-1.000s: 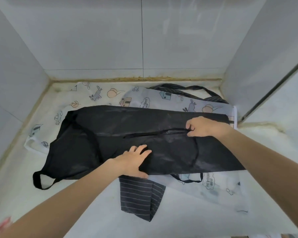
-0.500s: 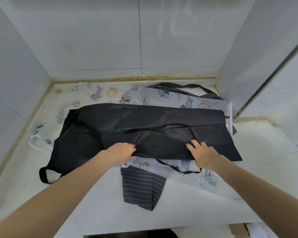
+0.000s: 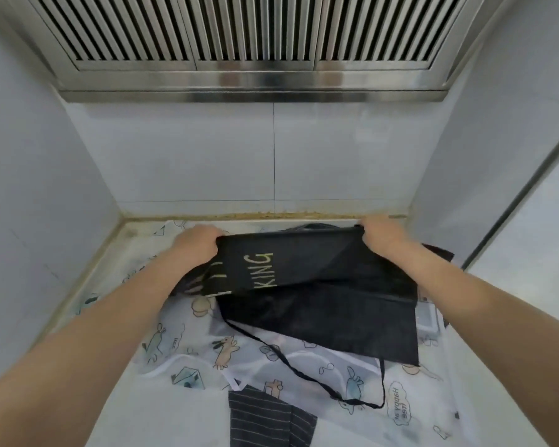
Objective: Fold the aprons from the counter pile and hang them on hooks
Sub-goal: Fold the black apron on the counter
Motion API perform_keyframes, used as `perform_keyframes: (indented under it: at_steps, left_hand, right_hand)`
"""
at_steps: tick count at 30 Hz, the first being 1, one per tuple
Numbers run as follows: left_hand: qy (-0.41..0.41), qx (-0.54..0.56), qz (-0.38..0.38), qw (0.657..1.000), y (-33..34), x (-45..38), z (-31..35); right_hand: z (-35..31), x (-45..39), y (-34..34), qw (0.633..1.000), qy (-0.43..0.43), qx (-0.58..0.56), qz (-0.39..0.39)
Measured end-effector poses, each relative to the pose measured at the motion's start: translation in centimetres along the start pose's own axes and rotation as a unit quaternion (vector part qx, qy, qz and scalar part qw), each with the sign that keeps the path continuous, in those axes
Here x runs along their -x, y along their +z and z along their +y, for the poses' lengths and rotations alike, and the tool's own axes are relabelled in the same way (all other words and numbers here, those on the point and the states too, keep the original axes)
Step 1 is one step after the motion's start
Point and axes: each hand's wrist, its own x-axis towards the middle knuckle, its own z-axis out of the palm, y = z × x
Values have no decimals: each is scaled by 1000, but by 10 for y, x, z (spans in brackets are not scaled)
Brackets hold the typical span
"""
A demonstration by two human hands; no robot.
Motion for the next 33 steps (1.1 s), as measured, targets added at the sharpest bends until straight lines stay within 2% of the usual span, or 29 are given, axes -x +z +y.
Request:
perform_keyframes:
  at_steps: [3,7,10,12,14,17,20,22,26,28,31,33]
  left_hand:
    - [-30,47,134,989,-52,-19,11]
    - [-24,70,305,950,-117,-19,22]
    - [-11,65,377,924,-146,-9,22]
    - [5,57,370,927,-148,3,19]
    - [31,56,332,941,-139,15,18]
    - [90,67,223,968,-102,43,19]
    - [132,32,102,986,-48,57,11]
    - [141,-8,33,989,-11,67,4]
    - [182,-67,-62,979,51,94,6]
    - [177,-88,-117,973,72,106,8]
    - [171,-61,-231,956,95,119,11]
    - [157,-6,-326,932,96,128,17]
  right_hand:
    - [-15,-24,-73,983,5,-49,176]
    - [-33,-24,-150,943,-9,-99,319]
    - [-39,-11,-189,921,-15,-115,371]
    - [-38,4,-194,938,-9,-68,341]
    - [-31,17,-184,959,19,-28,280]
    - [-15,42,-144,984,66,-13,166]
    - [6,66,-96,996,65,-10,57]
    - [20,86,-59,998,49,31,1]
    - [38,122,10,986,16,139,-93]
    - [40,135,39,974,5,186,-129]
    - [44,147,70,960,26,175,-219]
    - [45,150,76,934,33,149,-322]
